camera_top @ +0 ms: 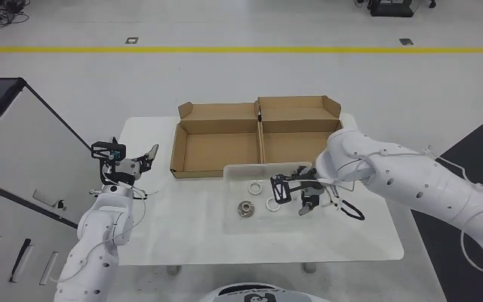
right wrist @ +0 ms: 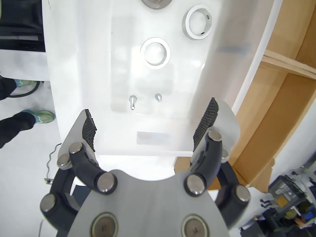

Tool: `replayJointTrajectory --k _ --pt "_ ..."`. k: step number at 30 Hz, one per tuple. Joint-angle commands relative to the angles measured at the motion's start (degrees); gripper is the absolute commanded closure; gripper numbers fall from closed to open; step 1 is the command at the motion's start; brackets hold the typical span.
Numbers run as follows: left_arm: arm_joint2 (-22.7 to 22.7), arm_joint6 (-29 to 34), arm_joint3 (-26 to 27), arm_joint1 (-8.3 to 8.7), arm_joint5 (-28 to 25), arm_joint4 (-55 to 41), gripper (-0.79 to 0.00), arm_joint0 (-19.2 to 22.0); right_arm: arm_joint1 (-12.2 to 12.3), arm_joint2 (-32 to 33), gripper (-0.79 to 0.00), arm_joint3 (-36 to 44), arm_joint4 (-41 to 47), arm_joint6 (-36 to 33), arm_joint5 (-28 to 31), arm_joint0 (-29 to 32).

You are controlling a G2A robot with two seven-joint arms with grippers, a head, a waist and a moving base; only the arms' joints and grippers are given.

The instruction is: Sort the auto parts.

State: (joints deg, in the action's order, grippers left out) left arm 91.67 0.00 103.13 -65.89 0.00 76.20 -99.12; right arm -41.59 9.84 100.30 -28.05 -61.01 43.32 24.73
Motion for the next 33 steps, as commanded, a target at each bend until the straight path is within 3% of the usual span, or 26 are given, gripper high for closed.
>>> replayJointTrajectory --k 1,9,15,16,17,19,22,33 --pt "0.0 0.0 0.0 0.00 0.0 0.0 -0.785 0.0 -0.2 -0.1 -0.785 -0.2 2.9 -2.0 -2.0 -0.3" --pt "0.0 0.0 0.0 0.00 0.0 0.0 -0.785 0.0 -1.3 -0.1 -0.785 0.4 7.9 -9.3 -9.4 -1.0" --pt "0.0 0.0 0.0 0.00 0.0 0.0 -0.785 0.0 -1.9 -0.1 -0.785 -0.9 7.5 -11.0 -11.0 -0.4" --pt "0.0 0.0 0.0 0.00 0.0 0.0 -0.785 0.0 -1.9 -0.1 -0.773 -1.1 7.3 -11.0 -11.1 -0.3" --pt "0.0 0.0 0.0 0.00 0.0 0.0 -0.785 0.0 -2.0 -0.1 -0.674 -1.2 7.0 -11.1 -11.2 -0.1" --pt "0.0 0.0 0.0 0.00 0.0 0.0 -0.785 0.0 -2.1 -0.1 -0.631 -1.4 6.7 -11.2 -11.2 0.2" --pt "0.0 0.0 0.0 0.00 0.0 0.0 -0.785 0.0 -2.2 -0.1 -0.480 -1.9 6.2 -11.4 -11.4 0.9" --pt "0.0 0.0 0.0 0.00 0.0 0.0 -0.785 0.0 -2.8 -0.1 -0.394 -3.5 3.4 -12.4 -12.4 2.7"
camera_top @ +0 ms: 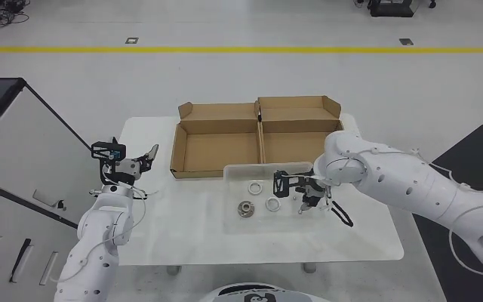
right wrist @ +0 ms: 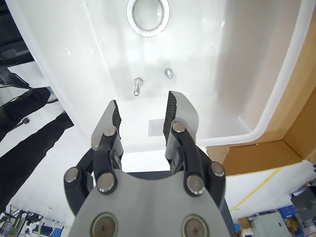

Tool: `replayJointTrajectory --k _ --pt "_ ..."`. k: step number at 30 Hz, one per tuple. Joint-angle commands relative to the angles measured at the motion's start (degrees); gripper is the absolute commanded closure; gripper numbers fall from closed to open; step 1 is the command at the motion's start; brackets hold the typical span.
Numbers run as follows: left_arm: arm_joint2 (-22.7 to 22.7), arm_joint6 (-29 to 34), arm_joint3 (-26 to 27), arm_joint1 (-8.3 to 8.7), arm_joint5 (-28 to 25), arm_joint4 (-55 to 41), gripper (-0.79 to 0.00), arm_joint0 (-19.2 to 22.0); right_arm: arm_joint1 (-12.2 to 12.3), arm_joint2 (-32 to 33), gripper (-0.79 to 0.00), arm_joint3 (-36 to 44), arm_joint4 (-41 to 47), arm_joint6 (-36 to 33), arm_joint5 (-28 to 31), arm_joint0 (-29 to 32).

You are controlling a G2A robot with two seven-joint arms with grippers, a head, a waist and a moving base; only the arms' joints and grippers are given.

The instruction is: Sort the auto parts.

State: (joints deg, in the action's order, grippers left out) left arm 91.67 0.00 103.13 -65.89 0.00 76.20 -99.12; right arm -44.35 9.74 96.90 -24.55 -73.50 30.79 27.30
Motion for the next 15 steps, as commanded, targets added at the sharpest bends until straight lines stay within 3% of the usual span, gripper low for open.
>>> replayJointTrajectory --k 1,15 --pt "0.0 0.0 0.0 0.00 0.0 0.0 -0.785 0.0 -0.1 0.0 -0.391 -0.1 -0.3 0.2 0.2 0.3" --pt "0.0 0.0 0.0 0.00 0.0 0.0 -0.785 0.0 -1.4 0.0 -0.369 -1.8 -1.7 0.6 0.7 2.5"
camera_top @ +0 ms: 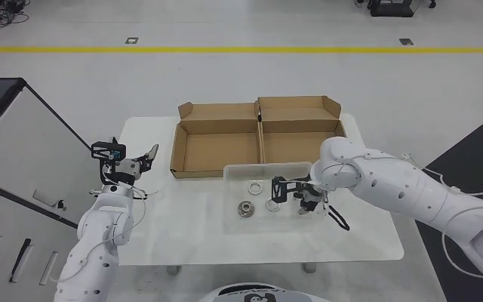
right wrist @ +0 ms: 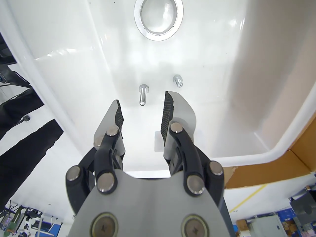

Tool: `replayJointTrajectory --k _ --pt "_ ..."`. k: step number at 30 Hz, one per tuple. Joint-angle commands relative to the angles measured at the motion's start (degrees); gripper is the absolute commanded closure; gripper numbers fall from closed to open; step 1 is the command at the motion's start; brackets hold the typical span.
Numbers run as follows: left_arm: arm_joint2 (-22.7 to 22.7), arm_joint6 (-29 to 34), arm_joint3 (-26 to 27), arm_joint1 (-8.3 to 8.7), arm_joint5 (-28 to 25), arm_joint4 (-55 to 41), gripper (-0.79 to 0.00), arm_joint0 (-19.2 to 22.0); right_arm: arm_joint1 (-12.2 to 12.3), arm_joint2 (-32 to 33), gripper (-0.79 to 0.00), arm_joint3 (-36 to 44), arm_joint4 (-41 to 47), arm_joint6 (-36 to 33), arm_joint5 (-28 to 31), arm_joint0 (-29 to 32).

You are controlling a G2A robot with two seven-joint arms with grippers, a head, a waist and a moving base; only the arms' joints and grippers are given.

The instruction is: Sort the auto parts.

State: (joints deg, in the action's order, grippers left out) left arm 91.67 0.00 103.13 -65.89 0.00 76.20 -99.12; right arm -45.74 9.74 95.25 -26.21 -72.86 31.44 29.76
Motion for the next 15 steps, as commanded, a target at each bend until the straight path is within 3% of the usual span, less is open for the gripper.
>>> replayJointTrajectory --k 1,15 --pt "0.0 0.0 0.0 0.00 0.0 0.0 -0.785 0.0 -0.1 0.0 -0.363 -0.2 0.0 0.1 0.1 0.2" --pt "0.0 0.0 0.0 0.00 0.0 0.0 -0.785 0.0 -0.6 0.0 -0.345 -1.2 -0.4 0.2 0.2 1.3"
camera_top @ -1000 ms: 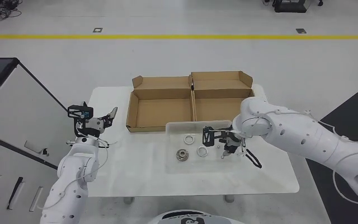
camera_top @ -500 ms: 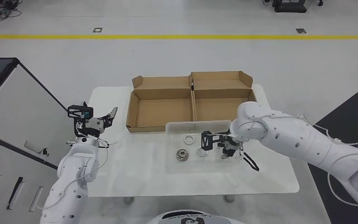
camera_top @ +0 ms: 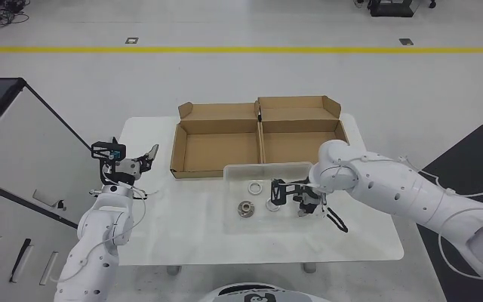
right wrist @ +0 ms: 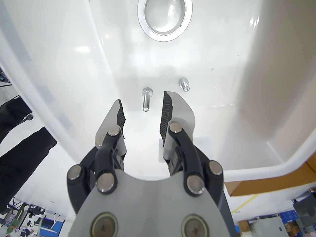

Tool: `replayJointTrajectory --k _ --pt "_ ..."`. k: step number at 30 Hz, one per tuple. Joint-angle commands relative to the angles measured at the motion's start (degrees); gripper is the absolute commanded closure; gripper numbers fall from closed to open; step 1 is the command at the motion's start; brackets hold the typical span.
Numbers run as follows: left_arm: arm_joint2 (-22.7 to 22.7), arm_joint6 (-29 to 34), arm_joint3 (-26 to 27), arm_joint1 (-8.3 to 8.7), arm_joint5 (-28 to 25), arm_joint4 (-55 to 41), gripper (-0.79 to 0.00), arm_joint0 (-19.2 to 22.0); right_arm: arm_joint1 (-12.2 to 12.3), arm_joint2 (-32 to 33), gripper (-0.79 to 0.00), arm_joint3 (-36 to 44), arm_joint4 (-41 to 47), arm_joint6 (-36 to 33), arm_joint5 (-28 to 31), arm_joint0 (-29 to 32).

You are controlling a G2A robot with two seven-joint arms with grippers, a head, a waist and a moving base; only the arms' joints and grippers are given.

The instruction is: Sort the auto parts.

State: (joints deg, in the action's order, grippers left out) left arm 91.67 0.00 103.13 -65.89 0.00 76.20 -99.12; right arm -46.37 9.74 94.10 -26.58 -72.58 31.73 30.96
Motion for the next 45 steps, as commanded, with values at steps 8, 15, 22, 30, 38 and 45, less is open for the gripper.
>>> replayJointTrajectory --k 8,15,22,30,38,45 --pt "0.0 0.0 0.0 0.00 0.0 0.0 -0.785 0.0 -0.1 0.0 -0.339 -0.2 -0.3 -0.5 -0.5 0.5" --pt "0.0 0.0 0.0 0.00 0.0 0.0 -0.785 0.0 -0.1 0.0 -0.289 -0.3 -0.5 -0.7 -0.7 0.7" --pt "0.0 0.0 0.0 0.00 0.0 0.0 -0.785 0.0 -0.4 0.0 -0.274 -0.6 -0.4 -0.5 -0.5 0.8" --pt "0.0 0.0 0.0 0.00 0.0 0.0 -0.785 0.0 -1.1 0.0 -0.259 -1.3 -0.7 -0.2 -0.2 1.2" --pt "0.0 0.0 0.0 0.00 0.0 0.0 -0.785 0.0 -1.6 0.0 -0.215 -2.0 -1.0 -0.9 -0.9 1.6" --pt "0.0 0.0 0.0 0.00 0.0 0.0 -0.785 0.0 -1.8 0.0 -0.025 -2.2 -1.1 -1.4 -1.3 1.6"
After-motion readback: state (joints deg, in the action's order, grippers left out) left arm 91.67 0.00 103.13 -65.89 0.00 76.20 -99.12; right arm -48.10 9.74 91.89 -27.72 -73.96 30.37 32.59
